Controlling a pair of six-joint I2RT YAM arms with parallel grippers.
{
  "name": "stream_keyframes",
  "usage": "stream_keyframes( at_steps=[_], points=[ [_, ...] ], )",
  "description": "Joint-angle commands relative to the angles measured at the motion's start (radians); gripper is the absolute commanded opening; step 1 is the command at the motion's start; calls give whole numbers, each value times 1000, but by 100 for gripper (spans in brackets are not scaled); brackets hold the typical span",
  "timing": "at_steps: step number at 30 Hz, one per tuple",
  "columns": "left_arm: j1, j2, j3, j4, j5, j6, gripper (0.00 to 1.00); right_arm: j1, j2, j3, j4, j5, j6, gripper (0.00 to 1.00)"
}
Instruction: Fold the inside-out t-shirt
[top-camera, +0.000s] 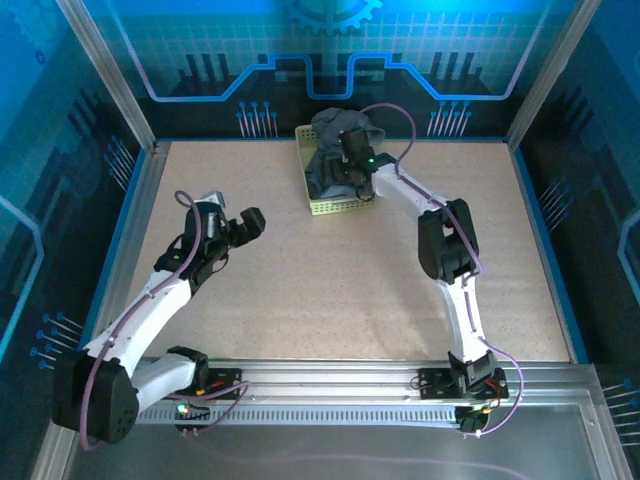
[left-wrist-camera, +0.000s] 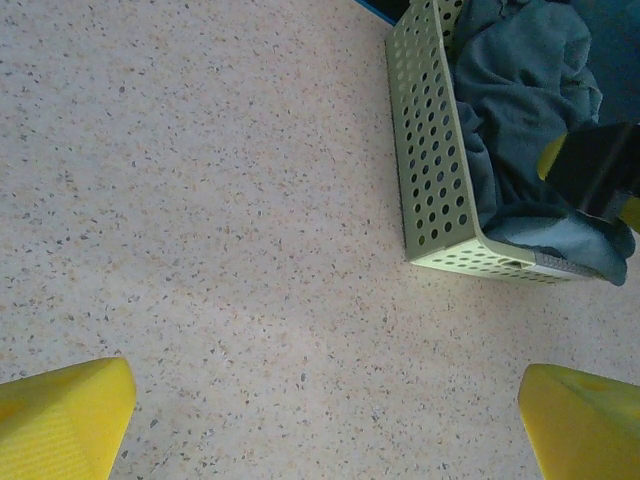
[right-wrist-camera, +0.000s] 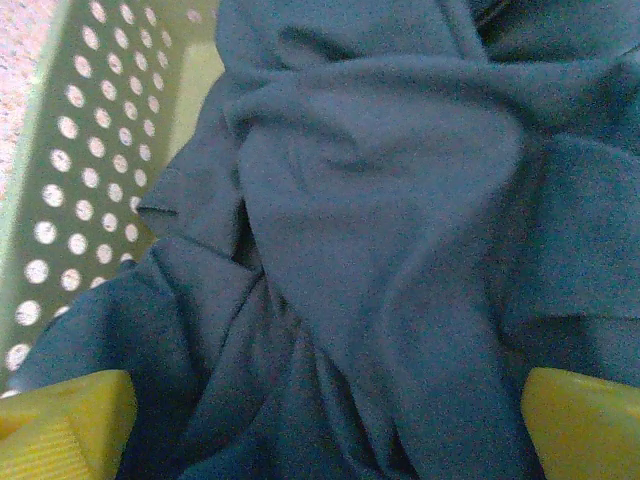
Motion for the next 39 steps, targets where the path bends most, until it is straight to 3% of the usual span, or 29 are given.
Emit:
stream_keyframes(
  at_steps=[1, 10, 13, 16, 21, 26, 31, 39],
  points=[
    [-10, 13, 32, -3, 31, 15, 99, 10, 89, 105, -97, 29, 19, 100],
    [-10, 24, 34, 15, 33, 8, 99, 10, 338, 445, -307, 45, 59, 100],
    [-10, 20, 29, 15, 34, 8, 99, 10, 382, 501, -332, 34, 78, 95],
    [-10, 16, 26, 14, 33, 7, 99, 11, 405, 523, -330, 6, 90, 82],
    [-9, 13, 26, 9, 33, 8, 99, 23, 383, 542, -310, -39, 69, 41],
    [-11, 17, 41, -17, 30, 1, 99, 60, 275, 547, -290, -21, -1, 17],
    [-13, 49, 70, -59, 33, -1, 99, 103, 129, 439, -246, 1, -31, 1],
    [-14, 77, 99, -97, 61, 4, 99, 144, -106, 282, -142, 122, -52, 0]
  ],
)
